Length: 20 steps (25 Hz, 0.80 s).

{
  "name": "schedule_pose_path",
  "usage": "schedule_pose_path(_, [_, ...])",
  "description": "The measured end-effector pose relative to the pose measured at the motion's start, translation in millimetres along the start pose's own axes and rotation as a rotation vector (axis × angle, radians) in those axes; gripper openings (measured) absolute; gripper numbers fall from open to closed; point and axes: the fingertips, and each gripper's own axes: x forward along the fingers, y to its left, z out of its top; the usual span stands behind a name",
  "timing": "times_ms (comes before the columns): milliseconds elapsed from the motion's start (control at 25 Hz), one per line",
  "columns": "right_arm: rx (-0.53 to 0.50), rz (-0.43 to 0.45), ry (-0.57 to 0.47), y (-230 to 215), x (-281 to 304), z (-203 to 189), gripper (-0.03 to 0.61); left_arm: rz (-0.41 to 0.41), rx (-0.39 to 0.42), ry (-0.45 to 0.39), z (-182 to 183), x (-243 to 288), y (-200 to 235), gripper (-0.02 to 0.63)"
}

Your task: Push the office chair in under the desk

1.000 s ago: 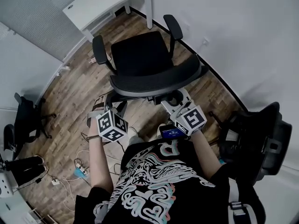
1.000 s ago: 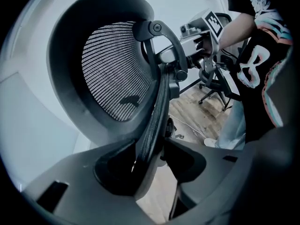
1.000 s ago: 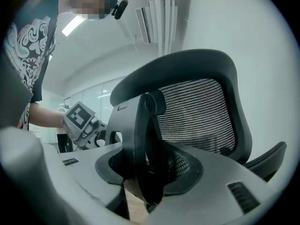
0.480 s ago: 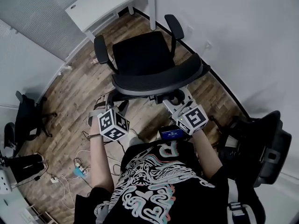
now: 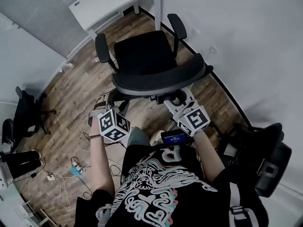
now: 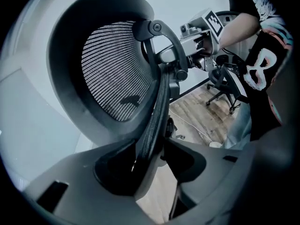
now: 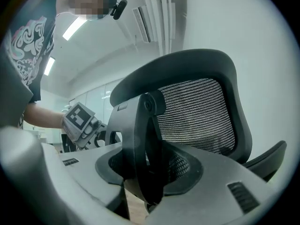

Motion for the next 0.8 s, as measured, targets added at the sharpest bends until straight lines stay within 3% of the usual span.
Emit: schedule_pose_path(800, [0.008,0.044,-0.011,-60.3,29.2,8.1,0.176,0.015,0.019,-0.018,27.3,34.0,32.5,0.210])
